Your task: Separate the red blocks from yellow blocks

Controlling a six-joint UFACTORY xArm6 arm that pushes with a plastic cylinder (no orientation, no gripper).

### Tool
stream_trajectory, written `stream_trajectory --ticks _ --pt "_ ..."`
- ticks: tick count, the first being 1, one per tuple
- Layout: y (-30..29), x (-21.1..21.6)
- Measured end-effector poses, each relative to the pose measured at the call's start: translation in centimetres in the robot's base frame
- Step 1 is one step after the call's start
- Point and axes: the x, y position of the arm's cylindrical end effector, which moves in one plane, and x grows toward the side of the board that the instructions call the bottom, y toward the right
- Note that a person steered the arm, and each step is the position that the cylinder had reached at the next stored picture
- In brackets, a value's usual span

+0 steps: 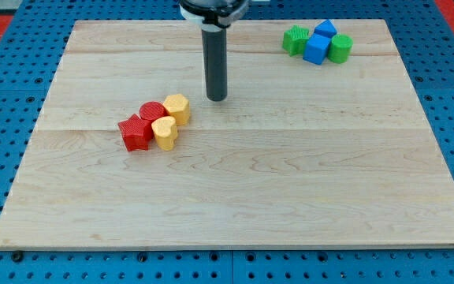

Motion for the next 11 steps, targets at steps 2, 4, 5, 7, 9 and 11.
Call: stream_trajectory --ticks 2,4,5,7,9,11 --pt "-2.1 8.6" --pt "-11.3 12.1" --pt "-14.5 10.8" --pt "-12.1 6.8" --pt "-8.8 4.3" --pt "-8.1 -0.8"
